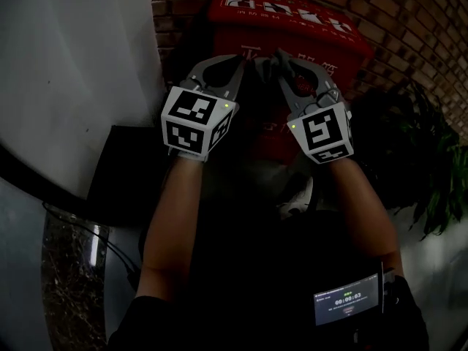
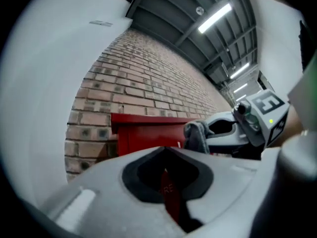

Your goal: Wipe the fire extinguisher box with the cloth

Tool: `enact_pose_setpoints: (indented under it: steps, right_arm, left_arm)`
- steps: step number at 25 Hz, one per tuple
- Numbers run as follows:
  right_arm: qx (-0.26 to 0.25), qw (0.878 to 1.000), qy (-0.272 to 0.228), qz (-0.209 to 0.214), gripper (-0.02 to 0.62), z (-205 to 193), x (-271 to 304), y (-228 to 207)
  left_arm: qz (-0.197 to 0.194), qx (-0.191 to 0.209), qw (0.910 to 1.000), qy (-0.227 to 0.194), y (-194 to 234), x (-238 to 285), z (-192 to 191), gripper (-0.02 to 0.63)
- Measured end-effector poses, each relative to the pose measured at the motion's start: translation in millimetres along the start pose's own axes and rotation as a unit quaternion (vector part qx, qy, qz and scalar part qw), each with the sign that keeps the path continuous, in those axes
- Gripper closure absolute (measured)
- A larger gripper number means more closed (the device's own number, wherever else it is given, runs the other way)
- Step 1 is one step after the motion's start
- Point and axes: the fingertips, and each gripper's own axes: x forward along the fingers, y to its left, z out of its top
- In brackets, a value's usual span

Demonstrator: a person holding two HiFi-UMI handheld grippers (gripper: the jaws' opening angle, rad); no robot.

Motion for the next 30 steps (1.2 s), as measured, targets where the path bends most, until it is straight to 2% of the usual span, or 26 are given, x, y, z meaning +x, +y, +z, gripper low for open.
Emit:
enact_pose_setpoints:
  steps: [2, 4, 8, 11, 19, 24, 30]
  right_arm:
    - [-0.035, 0.999, 0.003, -0.001, 0.555, 14, 16, -3]
    - [-0.078, 0.997, 0.005, -0.001, 0.555, 27, 31, 0]
    - [-0.146, 0.989, 0.012, -0.009, 0.555, 48, 60, 10]
    - [-0.176, 0.984, 0.018, -0.009, 0.556, 56, 79, 21]
    - [-0.170, 0.985, 0.029, -0.015, 0.557, 55, 89, 23]
    - [-0.158, 0.986, 0.038, -0.030, 0.557, 40, 72, 4]
    - [-0.149, 0.985, 0.068, -0.049, 0.557, 5, 41, -27]
  left_arm:
    - [-0.004, 0.027, 0.9996, 0.004, 12, -5, 9, 0.603]
    - [0.006, 0.034, 0.9994, -0.001, 27, -18, 14, 0.603]
    - [0.027, -0.013, 0.9989, -0.036, 54, -36, 17, 0.603]
    - [0.037, -0.026, 0.9984, -0.034, 63, -38, 7, 0.603]
    - [0.034, -0.061, 0.9965, -0.046, 63, -37, -3, 0.603]
    - [0.006, -0.083, 0.9947, -0.060, 37, -31, 2, 0.603]
    - [-0.022, -0.063, 0.9967, -0.046, 0, -9, 4, 0.603]
